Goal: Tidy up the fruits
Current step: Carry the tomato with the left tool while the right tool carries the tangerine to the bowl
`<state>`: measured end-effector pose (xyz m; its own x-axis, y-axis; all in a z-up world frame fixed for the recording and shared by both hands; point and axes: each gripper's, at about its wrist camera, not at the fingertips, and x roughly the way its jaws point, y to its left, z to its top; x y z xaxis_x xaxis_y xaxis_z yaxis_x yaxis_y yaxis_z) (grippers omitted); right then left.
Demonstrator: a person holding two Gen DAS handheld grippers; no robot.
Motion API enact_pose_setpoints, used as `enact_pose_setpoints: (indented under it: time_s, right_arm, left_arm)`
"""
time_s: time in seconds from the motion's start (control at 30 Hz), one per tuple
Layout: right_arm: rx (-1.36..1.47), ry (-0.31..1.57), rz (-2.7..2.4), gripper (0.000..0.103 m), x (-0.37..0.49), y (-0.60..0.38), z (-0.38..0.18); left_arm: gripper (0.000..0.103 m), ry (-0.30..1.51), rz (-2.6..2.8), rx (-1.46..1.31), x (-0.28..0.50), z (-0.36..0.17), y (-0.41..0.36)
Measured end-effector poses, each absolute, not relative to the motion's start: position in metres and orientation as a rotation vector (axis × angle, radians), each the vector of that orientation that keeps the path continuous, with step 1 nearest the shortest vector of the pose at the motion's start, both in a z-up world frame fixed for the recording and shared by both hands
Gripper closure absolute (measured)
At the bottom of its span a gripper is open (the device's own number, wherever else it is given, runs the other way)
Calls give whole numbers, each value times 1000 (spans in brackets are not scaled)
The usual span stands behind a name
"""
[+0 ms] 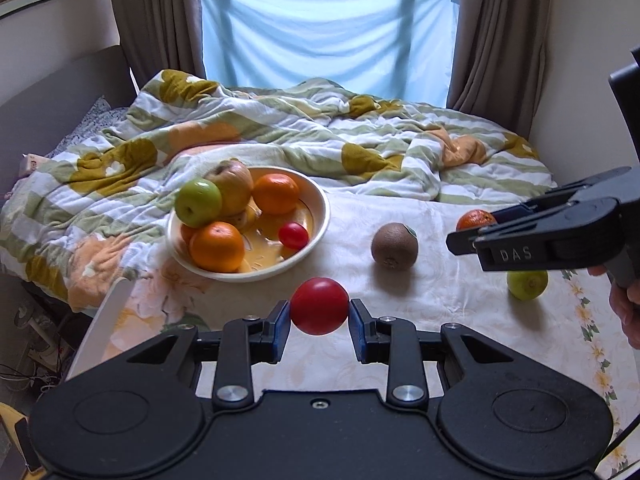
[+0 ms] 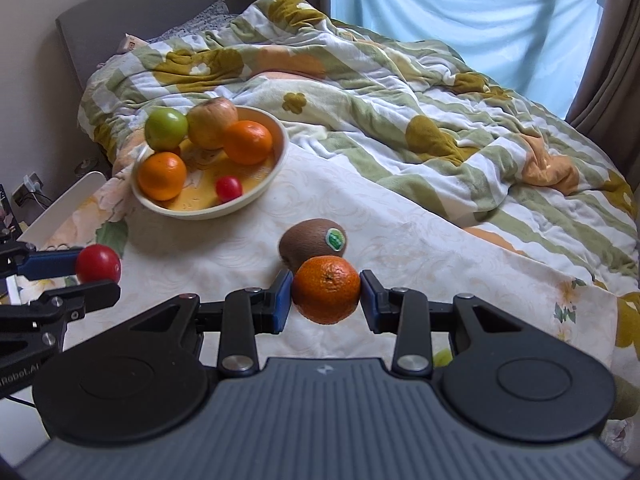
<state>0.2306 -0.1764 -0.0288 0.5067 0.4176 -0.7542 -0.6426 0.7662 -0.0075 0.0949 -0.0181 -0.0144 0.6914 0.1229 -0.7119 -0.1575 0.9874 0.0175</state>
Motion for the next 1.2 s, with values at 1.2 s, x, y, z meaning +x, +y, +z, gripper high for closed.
enact_pose_setpoints:
  time_s: [1.2]
  right_arm:
    - [-123, 915, 370, 52, 288, -54, -45]
  left_arm:
    - [68, 861, -142, 116, 242, -52, 100]
